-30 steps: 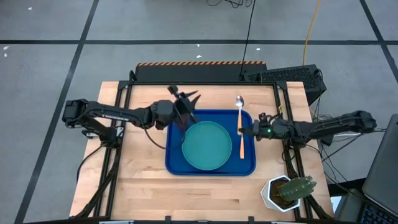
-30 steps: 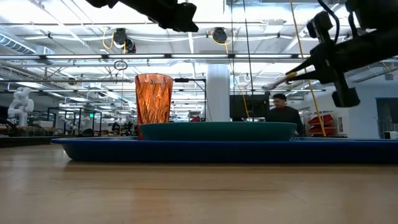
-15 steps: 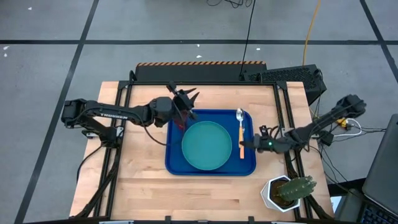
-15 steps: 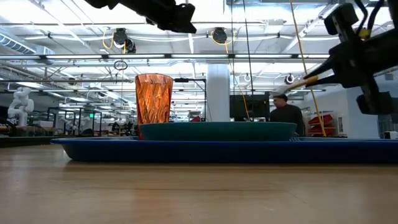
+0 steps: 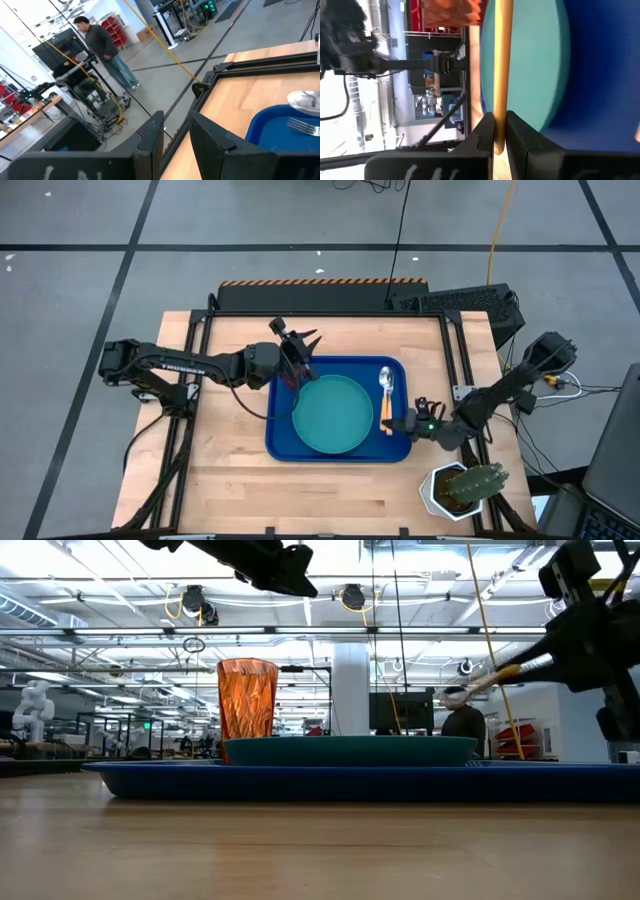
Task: Pick and place plate/cup/fork/spoon on tray
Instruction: Put the orange spoon on the blue tray to the right of the yellow fork
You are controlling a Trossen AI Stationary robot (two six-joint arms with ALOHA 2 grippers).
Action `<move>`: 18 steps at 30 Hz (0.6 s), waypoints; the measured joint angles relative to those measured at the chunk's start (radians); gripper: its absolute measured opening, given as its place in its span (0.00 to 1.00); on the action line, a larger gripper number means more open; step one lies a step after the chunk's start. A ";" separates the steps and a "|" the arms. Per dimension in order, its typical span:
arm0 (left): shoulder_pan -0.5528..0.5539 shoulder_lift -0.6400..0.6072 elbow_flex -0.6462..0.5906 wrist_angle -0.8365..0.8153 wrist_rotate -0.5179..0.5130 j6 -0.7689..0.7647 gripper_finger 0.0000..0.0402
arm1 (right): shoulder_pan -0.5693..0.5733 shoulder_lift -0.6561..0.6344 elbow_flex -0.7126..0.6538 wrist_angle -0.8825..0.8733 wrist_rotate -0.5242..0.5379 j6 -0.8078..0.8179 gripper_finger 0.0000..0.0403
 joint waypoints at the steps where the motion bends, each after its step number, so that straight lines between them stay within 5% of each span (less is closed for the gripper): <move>1: 0.000 0.000 0.000 0.001 0.000 0.002 0.24 | 0.009 0.026 0.000 0.018 0.004 0.012 0.02; 18: 0.012 -0.036 0.000 0.000 -0.001 0.027 0.24 | 0.103 0.320 0.003 0.295 0.115 0.224 0.02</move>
